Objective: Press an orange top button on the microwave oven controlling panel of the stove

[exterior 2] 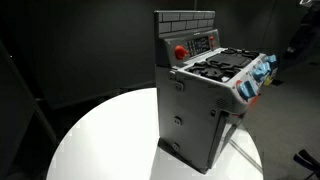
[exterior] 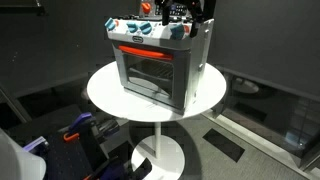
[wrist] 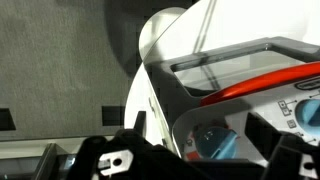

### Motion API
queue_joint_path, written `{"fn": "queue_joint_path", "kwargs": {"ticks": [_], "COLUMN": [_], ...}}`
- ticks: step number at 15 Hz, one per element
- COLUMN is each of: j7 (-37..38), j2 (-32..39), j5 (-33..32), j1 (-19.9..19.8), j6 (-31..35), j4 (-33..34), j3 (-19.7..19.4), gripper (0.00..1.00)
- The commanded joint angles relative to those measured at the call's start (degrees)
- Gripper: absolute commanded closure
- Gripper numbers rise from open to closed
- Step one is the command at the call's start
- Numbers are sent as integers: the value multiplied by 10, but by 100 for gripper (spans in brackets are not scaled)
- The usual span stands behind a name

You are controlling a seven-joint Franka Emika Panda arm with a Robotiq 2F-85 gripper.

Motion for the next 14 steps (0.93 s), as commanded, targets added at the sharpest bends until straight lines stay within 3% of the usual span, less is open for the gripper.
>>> {"fn": "queue_joint_path", "kwargs": {"ticks": [1, 8, 14], "j7": [-4, 6, 25], "j2": [1, 10, 40], "j5": [6, 6, 1], "j1": [-15, -12, -6], "j6": [-2, 14, 74], "j4": [2, 30, 75], "j3": [14, 37, 66], "gripper": [0, 0, 0]}}
